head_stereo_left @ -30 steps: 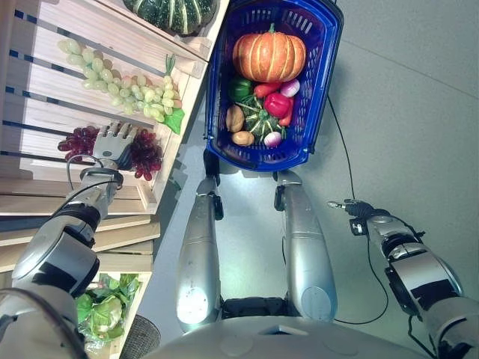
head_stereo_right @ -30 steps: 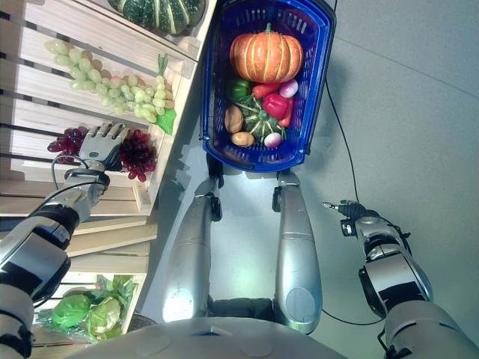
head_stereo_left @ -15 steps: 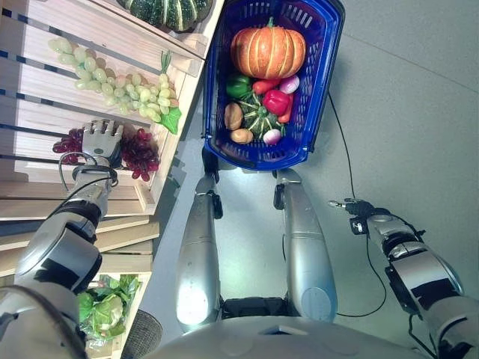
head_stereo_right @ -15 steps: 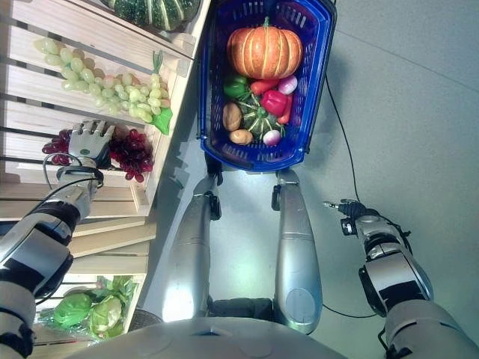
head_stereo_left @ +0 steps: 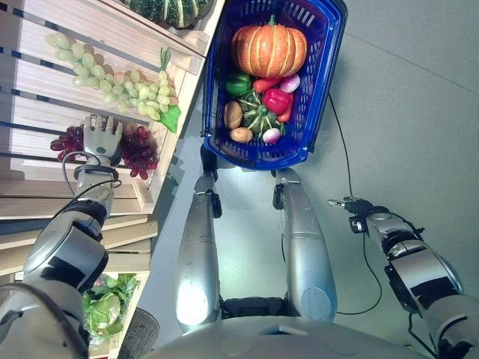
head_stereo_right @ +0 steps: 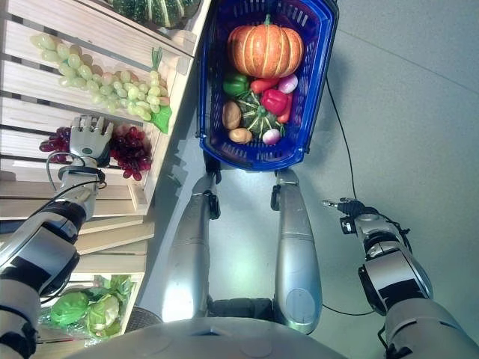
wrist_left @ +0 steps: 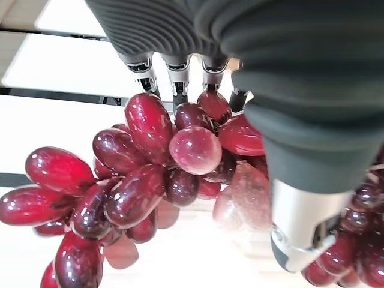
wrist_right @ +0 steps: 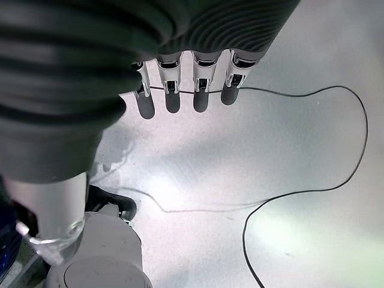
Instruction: Pick up fruits and vegetables into the basket
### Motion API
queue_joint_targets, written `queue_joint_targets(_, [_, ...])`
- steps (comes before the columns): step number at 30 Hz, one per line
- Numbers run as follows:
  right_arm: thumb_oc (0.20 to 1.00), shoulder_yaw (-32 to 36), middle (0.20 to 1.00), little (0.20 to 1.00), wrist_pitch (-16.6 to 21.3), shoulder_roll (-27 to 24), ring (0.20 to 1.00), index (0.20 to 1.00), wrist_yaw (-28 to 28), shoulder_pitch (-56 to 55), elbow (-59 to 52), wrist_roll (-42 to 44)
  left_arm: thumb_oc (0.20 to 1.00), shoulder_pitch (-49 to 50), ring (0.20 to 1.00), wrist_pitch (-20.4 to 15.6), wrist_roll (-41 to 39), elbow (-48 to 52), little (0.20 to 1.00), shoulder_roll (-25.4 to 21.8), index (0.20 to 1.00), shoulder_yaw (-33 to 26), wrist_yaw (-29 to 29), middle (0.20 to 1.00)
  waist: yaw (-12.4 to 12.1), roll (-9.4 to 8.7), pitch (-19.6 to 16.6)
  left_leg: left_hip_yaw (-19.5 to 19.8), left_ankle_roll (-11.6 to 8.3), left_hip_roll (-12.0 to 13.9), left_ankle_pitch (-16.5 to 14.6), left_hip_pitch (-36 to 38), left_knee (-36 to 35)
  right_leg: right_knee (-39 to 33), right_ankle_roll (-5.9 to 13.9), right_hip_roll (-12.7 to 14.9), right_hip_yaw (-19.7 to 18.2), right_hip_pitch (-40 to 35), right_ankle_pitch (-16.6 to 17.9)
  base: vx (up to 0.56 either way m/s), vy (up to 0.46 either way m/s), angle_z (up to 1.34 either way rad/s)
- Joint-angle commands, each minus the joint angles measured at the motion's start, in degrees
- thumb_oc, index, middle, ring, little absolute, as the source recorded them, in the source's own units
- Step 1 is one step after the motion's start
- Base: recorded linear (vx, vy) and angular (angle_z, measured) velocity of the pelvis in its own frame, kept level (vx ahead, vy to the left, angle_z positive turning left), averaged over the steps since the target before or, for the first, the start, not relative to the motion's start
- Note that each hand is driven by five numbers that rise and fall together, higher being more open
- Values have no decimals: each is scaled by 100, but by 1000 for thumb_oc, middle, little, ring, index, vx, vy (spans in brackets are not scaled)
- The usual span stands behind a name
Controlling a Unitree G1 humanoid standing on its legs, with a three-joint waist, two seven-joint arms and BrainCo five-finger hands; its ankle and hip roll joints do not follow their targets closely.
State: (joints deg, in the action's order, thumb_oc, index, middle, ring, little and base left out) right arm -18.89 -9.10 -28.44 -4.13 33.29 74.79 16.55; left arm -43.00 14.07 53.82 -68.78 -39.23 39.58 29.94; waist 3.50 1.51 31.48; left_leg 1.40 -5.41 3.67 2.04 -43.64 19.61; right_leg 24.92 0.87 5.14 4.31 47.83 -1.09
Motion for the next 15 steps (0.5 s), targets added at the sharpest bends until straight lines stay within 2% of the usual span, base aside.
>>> queue_joint_targets(1, [1000,-146,1000,1000,-184,-243,1000,1000,48,-282,-13,196,1000,153,1000,173,165,-455,1000,-53,1000,-193,-42,1000,-88,-186,-169,-251,267,-313,-120,-316,183,-103,12,-304,271,-171,-192,0,0,0])
queue_joint_targets(2, [1000,-144,1000,1000,-185,-239,1000,1000,50,-280,-20,195,871,144,871,182,201,-465,871,-46,871,-186,-46,871,-84,-193,-169,-255,265,-315,-118,-315,167,-123,19,-305,268,-169,-180,0,0,0])
queue_joint_targets(3, [1000,-151,1000,1000,-188,-227,1000,1000,66,-277,-26,203,592,136,592,197,214,-463,592,-30,592,-189,-72,592,-80,-199,-169,-260,266,-315,-115,-313,157,-135,20,-307,265,-168,-174,0,0,0])
queue_joint_targets(4, [1000,-162,1000,1000,-195,-227,1000,1000,72,-262,-33,218,200,123,200,217,212,-461,200,-20,200,-174,-129,200,-77,-204,-169,-269,265,-315,-111,-315,144,-155,20,-311,263,-168,-168,0,0,0])
queue_joint_targets(15, [1000,-178,1000,1000,-181,-201,1000,1000,119,-234,-35,293,200,163,200,205,149,-496,200,77,200,-128,-318,200,-68,-212,-169,-275,261,-346,-85,-302,65,-266,39,-312,253,-174,-97,-4,1,-1])
